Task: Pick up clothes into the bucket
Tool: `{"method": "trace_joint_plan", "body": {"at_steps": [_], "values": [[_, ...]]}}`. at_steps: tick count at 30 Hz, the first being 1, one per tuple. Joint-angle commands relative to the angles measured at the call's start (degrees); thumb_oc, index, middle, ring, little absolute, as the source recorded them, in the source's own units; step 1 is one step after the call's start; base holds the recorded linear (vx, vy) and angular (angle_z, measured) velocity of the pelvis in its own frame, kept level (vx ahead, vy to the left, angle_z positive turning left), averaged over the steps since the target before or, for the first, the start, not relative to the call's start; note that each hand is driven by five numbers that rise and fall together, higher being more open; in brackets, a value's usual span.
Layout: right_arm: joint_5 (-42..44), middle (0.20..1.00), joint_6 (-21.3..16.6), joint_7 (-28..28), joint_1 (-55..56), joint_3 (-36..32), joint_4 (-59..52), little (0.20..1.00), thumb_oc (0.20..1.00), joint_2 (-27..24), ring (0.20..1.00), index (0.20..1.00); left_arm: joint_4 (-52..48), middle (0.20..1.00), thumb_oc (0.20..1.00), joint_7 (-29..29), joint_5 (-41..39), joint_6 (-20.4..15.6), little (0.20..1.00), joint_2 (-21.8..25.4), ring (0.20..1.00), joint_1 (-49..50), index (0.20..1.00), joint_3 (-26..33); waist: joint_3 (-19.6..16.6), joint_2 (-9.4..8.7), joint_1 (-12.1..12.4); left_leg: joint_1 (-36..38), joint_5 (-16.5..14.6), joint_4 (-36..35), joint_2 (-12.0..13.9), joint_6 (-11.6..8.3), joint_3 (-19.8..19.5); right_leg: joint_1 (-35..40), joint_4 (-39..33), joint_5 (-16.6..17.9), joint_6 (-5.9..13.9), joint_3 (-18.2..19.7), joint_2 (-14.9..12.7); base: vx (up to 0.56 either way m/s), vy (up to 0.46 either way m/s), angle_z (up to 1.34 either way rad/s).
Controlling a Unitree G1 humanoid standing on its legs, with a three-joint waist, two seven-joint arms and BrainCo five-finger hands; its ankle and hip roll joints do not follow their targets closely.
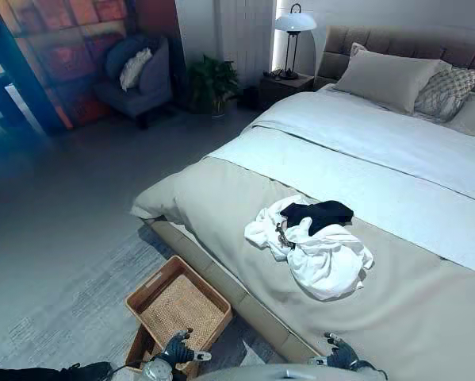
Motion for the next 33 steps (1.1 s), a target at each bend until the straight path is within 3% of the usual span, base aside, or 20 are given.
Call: {"method": "trace_joint_plan", "body": {"at_steps": [1,9,18,23,25,26,27,28,33], "values": [[-0.9,1.0,-2.1,0.0,-4.3,3.1,2.8,1.0,1.0,1.5,1.0,1.0,1.9,1.0,1.0,-0.8,-1.1,-0.9,1.0,-2.6,1.0,-2.7,1.0,-1.1,1.1,-3.69,-0.9,-3.3,-1.3,3.6,-2.5,0.37,-0.2,1.1,2.1,-1.7,4.02,-1.8,-4.5,0.07,0.291,-0.88],[-0.2,1.0,-2.4,-0.5,-4.7,2.7,1.5,1.0,1.0,1.3,1.0,1.0,2.1,1.0,1.0,-0.1,-1.3,-0.8,1.0,-2.2,1.0,-2.8,1.0,-0.4,1.2,-3.73,-0.8,-3.4,-1.2,3.6,-2.5,0.38,-0.3,1.0,2.1,-1.7,4.06,-2.0,-4.5,0.0,0.0,0.0],[1.6,1.0,-6.0,-6.5,-8.2,-2.2,-22.6,1.0,1.0,-4.1,1.0,1.0,-1.2,1.0,1.0,1.9,-1.3,-1.6,1.0,-0.1,1.0,-2.6,1.0,0.5,3.0,-3.4,-0.6,-5.1,-0.9,3.7,-2.8,0.52,-0.6,-0.8,3.0,-1.6,4.39,-2.2,-4.7,-0.01,0.001,0.0],[-2.7,1.0,-5.8,-13.5,-11.8,-7.8,-30.4,1.0,1.0,-7.6,1.0,1.0,-3.4,1.0,1.0,3.2,-2.1,-1.7,1.0,0.3,1.0,-3.4,1.0,0.6,5.0,-3.23,-0.1,-8.1,-0.4,4.5,-3.2,0.71,-1.3,-3.3,4.0,-1.5,4.48,-2.8,-5.1,-0.05,0.007,0.04],[-6.7,1.0,-5.2,-18.8,-13.9,-10.7,-31.4,1.0,1.0,-10.0,1.0,1.0,-4.7,1.0,1.0,4.5,-2.9,-1.8,1.0,0.4,1.0,-4.1,1.0,0.6,6.8,-3.11,0.2,-10.5,-0.3,5.8,-3.5,0.81,-1.8,-5.3,4.9,-1.4,4.45,-2.8,-5.3,-0.1,0.005,0.07],[-7.1,1.0,-4.9,-19.6,-14.8,-10.9,-30.8,1.0,1.0,-10.4,1.0,1.0,-5.1,1.0,1.0,4.7,-3.1,-1.9,1.0,0.5,1.0,-4.2,1.0,0.4,7.4,-3.05,0.4,-11.4,-0.2,6.1,-3.6,0.84,-2.0,-6.1,5.1,-1.3,4.45,-2.9,-5.4,-0.14,0.008,0.18],[-8.2,1.0,-4.8,-24.1,-16.3,-14.5,-29.9,1.0,1.0,-13.3,1.0,1.0,-12.4,1.0,1.0,5.6,-4.5,-2.9,1.0,1.9,1.0,-1.7,1.0,0.1,9.2,-2.53,1.1,-13.7,0.3,6.7,-4.0,1.03,-2.7,-8.1,5.6,-1.0,4.46,-3.2,-5.6,-0.09,0.008,0.15],[-8.3,1.0,-4.9,-24.1,-16.1,-14.6,-30.0,1.0,1.0,-13.3,1.0,1.0,-13.0,1.0,1.0,5.5,-4.6,-2.6,1.0,2.1,1.0,-1.3,1.0,-0.1,8.8,-2.52,1.1,-14.0,0.3,6.8,-4.0,1.04,-2.8,-8.3,5.7,-1.0,4.47,-3.3,-5.6,-0.09,0.016,0.11],[-3.4,1.0,-4.1,-34.9,-24.3,-17.2,-17.8,1.0,1.0,-15.1,1.0,1.0,-7.5,1.0,1.0,8.9,-4.4,-1.8,1.0,-0.9,1.0,-5.8,1.0,-4.5,12.5,-1.04,1.4,-18.0,1.9,5.8,-4.3,1.42,-4.5,-14.4,10.9,-2.5,3.96,-4.4,-6.6,-0.05,0.035,0.1]]}}
